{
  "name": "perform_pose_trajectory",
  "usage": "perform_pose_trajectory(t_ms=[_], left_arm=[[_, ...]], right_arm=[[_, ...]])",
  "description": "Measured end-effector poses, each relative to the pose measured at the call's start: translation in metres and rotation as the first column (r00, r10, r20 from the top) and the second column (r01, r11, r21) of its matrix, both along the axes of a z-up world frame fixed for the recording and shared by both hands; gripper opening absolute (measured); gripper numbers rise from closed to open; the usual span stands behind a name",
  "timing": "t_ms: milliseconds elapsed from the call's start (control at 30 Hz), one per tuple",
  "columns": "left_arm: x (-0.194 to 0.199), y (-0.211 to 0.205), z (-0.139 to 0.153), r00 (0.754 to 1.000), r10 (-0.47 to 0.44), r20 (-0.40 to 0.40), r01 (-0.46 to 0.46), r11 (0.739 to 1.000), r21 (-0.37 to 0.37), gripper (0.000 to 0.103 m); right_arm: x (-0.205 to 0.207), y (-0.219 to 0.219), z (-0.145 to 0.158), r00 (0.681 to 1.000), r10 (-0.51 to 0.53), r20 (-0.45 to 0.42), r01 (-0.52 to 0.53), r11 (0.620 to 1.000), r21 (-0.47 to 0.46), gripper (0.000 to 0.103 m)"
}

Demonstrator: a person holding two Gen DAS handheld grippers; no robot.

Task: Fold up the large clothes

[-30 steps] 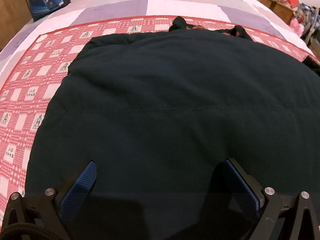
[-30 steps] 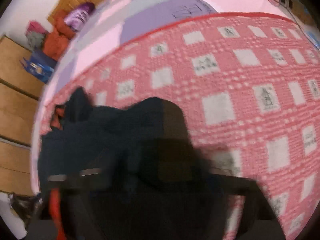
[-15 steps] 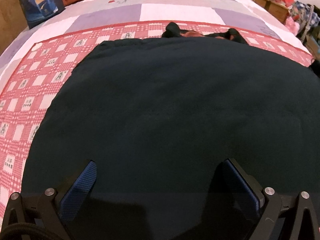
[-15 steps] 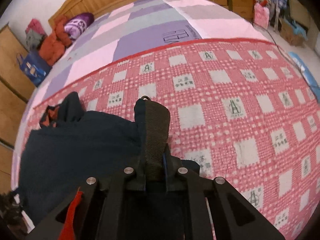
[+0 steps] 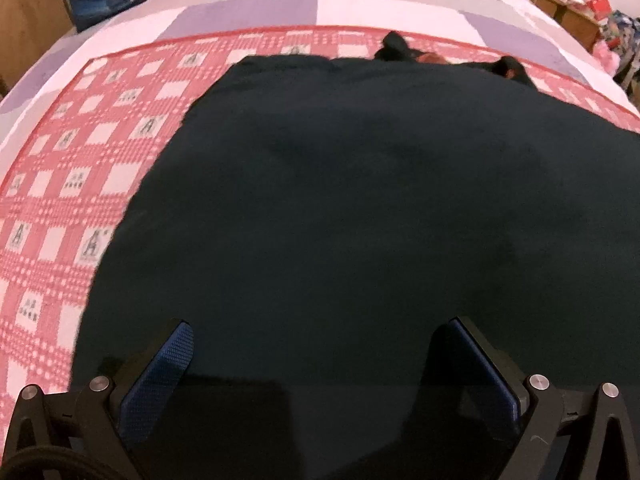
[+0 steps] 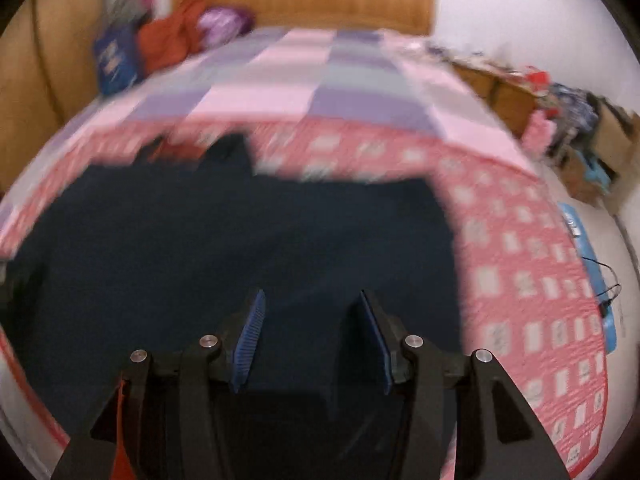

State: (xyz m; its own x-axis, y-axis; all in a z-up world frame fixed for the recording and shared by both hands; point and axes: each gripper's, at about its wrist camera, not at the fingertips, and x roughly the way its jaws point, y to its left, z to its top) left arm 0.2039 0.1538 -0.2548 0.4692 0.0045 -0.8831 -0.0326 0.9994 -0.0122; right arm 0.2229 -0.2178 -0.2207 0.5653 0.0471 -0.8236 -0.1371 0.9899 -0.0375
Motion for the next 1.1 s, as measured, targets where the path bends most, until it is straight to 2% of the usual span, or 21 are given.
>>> perform_pose_trajectory(t_ms=[33,100,133,200,233,267,333,433,500,533,633,700,767,833,933,1100], left_arm=[[-0.001,0.003,0.001,1.000,0.000,-0.005,0.000,1.000,0.006,0.103],[-0.006,0.013,0.002,1.000,0.007,-0.029,-0.006,1.000,0.020,0.103],[-0.009,0.018,0.004,0.999,0.012,-0.035,-0.012,1.000,0.022,0.103],[-0.015,0.026,0.009,0.998,0.030,-0.053,-0.030,0.999,0.017,0.103],[-0.020,0.030,0.015,0.997,0.037,-0.065,-0.036,0.999,0.017,0.103],[-0.025,0.031,0.022,0.997,0.038,-0.071,-0.037,0.999,0.028,0.103],[-0.037,0.032,0.040,0.996,0.042,-0.073,-0.039,0.998,0.048,0.103],[-0.063,0.026,0.078,0.997,0.027,-0.067,-0.023,0.998,0.055,0.103],[-0.079,0.017,0.100,0.998,0.014,-0.062,-0.009,0.997,0.082,0.103],[-0.091,0.010,0.114,0.998,0.004,-0.060,0.002,0.995,0.100,0.103],[-0.119,-0.003,0.144,0.998,-0.004,-0.058,0.011,0.992,0.124,0.103],[-0.141,-0.010,0.164,0.998,0.003,-0.062,0.002,0.996,0.087,0.103],[-0.158,-0.014,0.177,0.996,0.019,-0.082,-0.015,0.999,0.049,0.103],[-0.175,-0.022,0.186,0.994,0.019,-0.107,-0.016,0.999,0.032,0.103],[-0.196,-0.036,0.199,0.991,-0.003,-0.131,0.006,1.000,0.022,0.103],[-0.219,-0.051,0.221,0.994,-0.024,-0.106,0.028,0.999,0.035,0.103]], right_arm=[[-0.010,0.000,-0.010,1.000,-0.017,-0.024,0.016,1.000,-0.021,0.051],[-0.028,-0.024,-0.016,0.990,-0.138,-0.019,0.137,0.990,-0.034,0.051],[-0.034,-0.037,-0.015,0.976,-0.214,-0.033,0.212,0.976,-0.052,0.051],[-0.048,-0.060,-0.011,0.924,-0.375,-0.071,0.363,0.921,-0.144,0.051],[-0.059,-0.067,-0.002,0.904,-0.420,-0.082,0.404,0.901,-0.160,0.051],[-0.067,-0.066,0.008,0.900,-0.430,-0.077,0.414,0.896,-0.164,0.051],[-0.092,-0.044,0.039,0.912,-0.409,-0.036,0.396,0.899,-0.190,0.051],[-0.123,0.005,0.075,0.931,-0.364,-0.031,0.352,0.917,-0.187,0.053],[-0.143,0.035,0.095,0.929,-0.370,-0.028,0.359,0.914,-0.192,0.063],[-0.154,0.053,0.106,0.923,-0.382,-0.041,0.370,0.913,-0.169,0.066],[-0.185,0.085,0.120,0.927,-0.345,-0.147,0.353,0.935,0.026,0.066],[-0.197,0.102,0.128,0.921,-0.334,-0.200,0.352,0.934,0.064,0.066],[-0.209,0.123,0.138,0.938,-0.274,-0.214,0.289,0.957,0.038,0.066],[-0.224,0.134,0.154,0.953,-0.236,-0.190,0.246,0.969,0.034,0.066],[-0.247,0.141,0.178,0.960,-0.218,-0.174,0.228,0.973,0.036,0.066],[-0.268,0.141,0.205,0.961,-0.216,-0.175,0.223,0.974,0.024,0.066]])
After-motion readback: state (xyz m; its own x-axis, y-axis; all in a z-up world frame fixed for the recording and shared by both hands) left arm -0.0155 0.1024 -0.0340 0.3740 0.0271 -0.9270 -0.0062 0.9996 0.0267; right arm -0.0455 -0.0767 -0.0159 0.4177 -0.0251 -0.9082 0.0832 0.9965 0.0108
